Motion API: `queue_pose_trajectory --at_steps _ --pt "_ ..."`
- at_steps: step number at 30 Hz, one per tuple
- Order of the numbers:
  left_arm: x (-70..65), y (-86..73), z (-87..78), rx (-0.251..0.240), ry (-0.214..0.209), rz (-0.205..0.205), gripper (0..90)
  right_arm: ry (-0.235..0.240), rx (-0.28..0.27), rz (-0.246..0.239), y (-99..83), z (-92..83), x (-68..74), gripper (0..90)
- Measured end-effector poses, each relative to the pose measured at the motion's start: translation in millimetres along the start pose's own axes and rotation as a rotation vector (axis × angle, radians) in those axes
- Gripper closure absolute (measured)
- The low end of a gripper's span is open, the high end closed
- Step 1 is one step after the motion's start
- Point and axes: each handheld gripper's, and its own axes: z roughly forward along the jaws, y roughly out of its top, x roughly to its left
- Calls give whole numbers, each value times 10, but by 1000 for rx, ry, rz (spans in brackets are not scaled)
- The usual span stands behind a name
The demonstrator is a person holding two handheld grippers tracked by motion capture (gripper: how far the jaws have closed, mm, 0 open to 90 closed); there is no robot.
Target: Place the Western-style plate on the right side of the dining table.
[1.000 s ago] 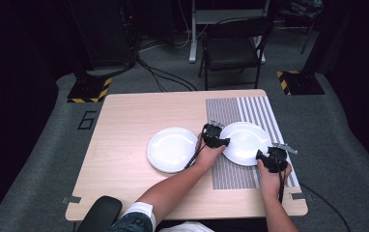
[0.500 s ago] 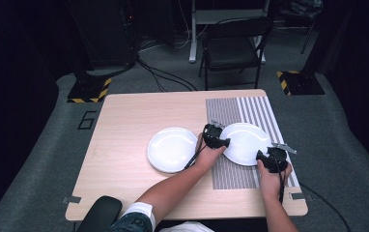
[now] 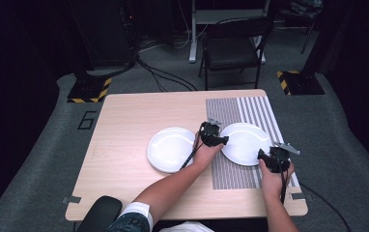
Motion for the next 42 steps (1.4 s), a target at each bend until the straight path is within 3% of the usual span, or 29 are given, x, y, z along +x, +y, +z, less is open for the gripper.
queue_pose_trajectory --at_steps 7,10,15,19,25,32,38,42 --pt "49 35 -119 -24 -6 3 474 24 -29 -31 34 -88 90 458" --pt "108 49 -199 -35 -5 1 472 59 -41 -65 38 -109 183 452" --pt "215 59 -339 -55 -3 -2 470 103 -45 -76 44 -119 261 449" --pt "301 49 -469 -65 22 14 470 129 -51 -97 50 -136 359 439" --pt "445 23 -637 -84 45 6 467 172 -50 -122 59 -146 457 430" --pt "614 -42 -860 -107 65 -22 462 189 -48 -156 79 -145 585 426" --pt "786 -99 -1048 -111 81 -41 451 243 -35 -196 120 -122 774 418" --pt "884 -143 -1177 -127 88 -54 443 301 -19 -263 156 -115 992 413"
